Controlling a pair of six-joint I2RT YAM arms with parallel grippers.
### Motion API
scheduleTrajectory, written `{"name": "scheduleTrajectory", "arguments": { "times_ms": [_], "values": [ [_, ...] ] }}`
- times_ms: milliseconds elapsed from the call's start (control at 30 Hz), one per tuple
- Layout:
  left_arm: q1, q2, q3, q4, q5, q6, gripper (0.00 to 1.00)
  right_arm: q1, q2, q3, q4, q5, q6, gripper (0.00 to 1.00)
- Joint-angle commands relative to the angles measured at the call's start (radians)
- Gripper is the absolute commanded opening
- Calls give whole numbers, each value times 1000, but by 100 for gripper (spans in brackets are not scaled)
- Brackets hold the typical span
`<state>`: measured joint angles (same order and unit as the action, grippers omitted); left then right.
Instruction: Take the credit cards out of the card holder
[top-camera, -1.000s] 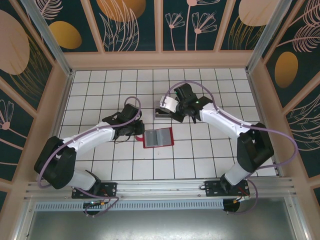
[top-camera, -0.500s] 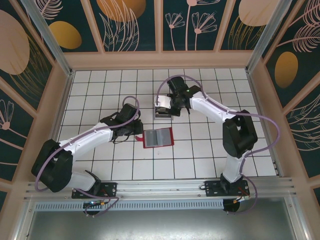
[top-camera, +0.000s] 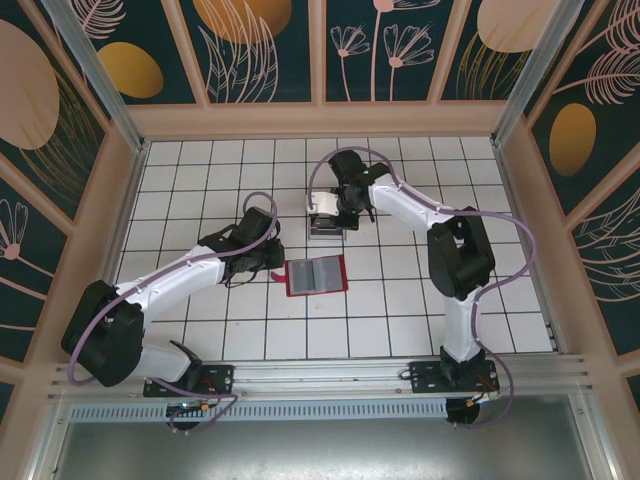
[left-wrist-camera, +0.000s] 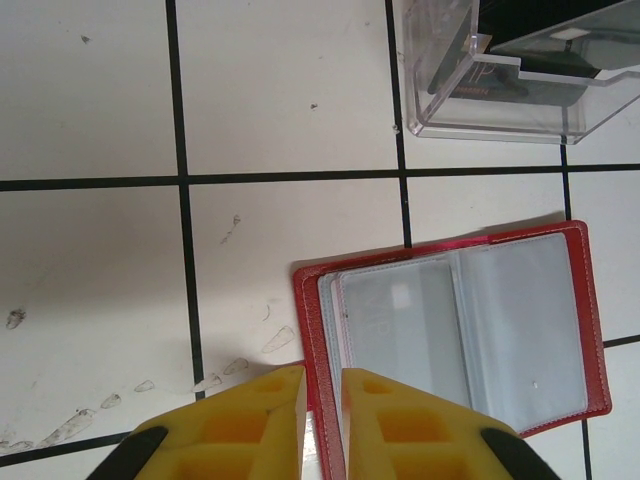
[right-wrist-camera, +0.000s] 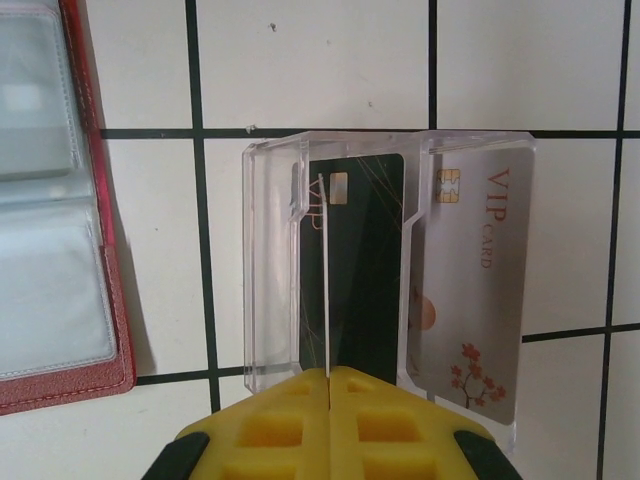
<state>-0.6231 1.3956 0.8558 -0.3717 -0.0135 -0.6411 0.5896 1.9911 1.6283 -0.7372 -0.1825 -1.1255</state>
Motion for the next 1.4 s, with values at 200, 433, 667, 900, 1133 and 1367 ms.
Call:
{"name": "scheduleTrajectory", "arguments": {
  "times_ms": [200,433,667,900,1133,1367],
  "values": [
    [-6,7,-1,-22,-21,-6,19,9,63,68,-79,-34,1,0],
    [-6,12,-4,-24,-21,-3,20,20,89,71,-43,13,23,0],
    [-6,14,-6,-26,-23,-3,20,24,116,102,-33,10,30,1],
    [-6,23,-3,-26,-22,-2,20,33,130,133,-40,-5,35,1],
    [-6,24,-2,-27,-22,4,20,41,135,141,-46,-15,44,0],
    [-6,26,2,-26,-20,7,20,47,132,140,-22,26,58,14]
  ]
}}
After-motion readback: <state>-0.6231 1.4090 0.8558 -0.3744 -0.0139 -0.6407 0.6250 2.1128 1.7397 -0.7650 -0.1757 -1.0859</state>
